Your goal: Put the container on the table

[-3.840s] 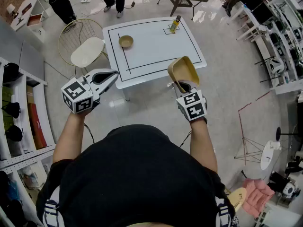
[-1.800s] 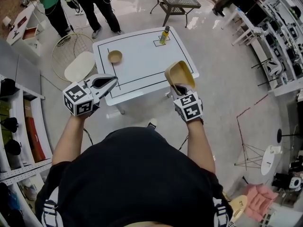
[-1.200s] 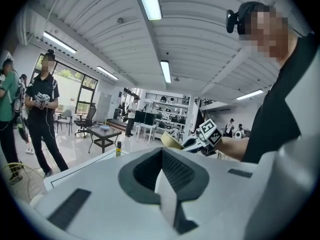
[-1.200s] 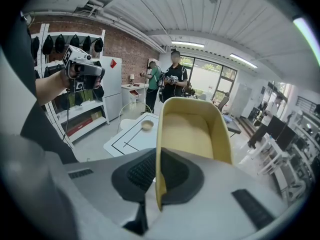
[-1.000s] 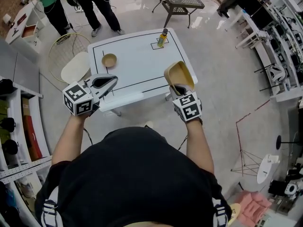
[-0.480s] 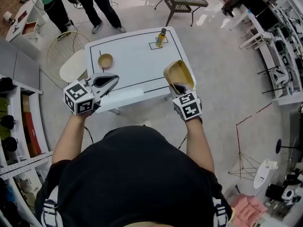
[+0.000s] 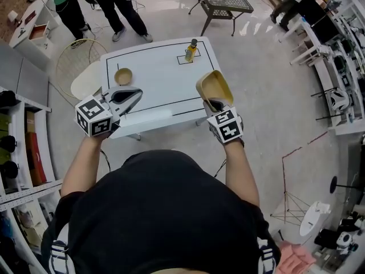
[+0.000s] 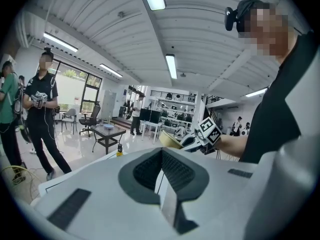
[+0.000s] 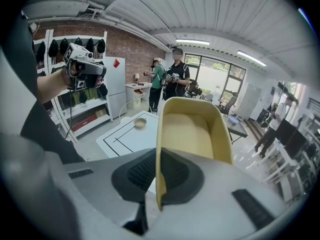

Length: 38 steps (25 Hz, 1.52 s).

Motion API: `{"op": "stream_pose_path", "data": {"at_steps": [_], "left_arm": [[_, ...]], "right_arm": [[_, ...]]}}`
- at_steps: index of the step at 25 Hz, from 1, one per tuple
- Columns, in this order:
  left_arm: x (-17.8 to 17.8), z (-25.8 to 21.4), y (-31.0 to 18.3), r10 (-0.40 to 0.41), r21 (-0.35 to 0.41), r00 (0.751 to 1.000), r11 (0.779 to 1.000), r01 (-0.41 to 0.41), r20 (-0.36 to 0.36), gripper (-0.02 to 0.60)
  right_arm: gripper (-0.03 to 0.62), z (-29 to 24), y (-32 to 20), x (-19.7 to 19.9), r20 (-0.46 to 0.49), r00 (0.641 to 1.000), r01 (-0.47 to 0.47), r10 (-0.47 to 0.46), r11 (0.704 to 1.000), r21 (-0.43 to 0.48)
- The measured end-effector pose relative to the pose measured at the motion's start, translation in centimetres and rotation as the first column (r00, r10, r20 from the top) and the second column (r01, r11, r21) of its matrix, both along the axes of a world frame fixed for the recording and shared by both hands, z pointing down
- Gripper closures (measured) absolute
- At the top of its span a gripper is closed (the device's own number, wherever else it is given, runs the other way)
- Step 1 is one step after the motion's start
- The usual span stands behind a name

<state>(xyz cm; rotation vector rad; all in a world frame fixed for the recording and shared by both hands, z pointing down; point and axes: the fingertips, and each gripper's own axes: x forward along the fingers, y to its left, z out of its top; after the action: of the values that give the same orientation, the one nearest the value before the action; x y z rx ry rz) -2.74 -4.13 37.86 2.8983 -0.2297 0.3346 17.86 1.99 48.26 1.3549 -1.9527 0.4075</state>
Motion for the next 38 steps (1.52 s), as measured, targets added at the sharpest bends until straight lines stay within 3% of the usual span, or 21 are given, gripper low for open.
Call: {"op": "stream_pose_path", "data": {"at_steps": [20,38], "left_arm": [[6.3,-0.4,-0.7,-0.050,0.004,0.998,0.999,0.050,-0.035,0.575],[7.2,0.1,0.3,-0.069,-0.001,0.998,0.998,0.069,0.006,0.575]], "right_arm": [[0.586,-0.5,-1.5,6.2,-0.020,0.998,0.063,-0.063,0.998,0.005],[0.586,-0.9,-1.7,7.1,0.007,0.997,0.076,-0.077,0.996,0.036]]}}
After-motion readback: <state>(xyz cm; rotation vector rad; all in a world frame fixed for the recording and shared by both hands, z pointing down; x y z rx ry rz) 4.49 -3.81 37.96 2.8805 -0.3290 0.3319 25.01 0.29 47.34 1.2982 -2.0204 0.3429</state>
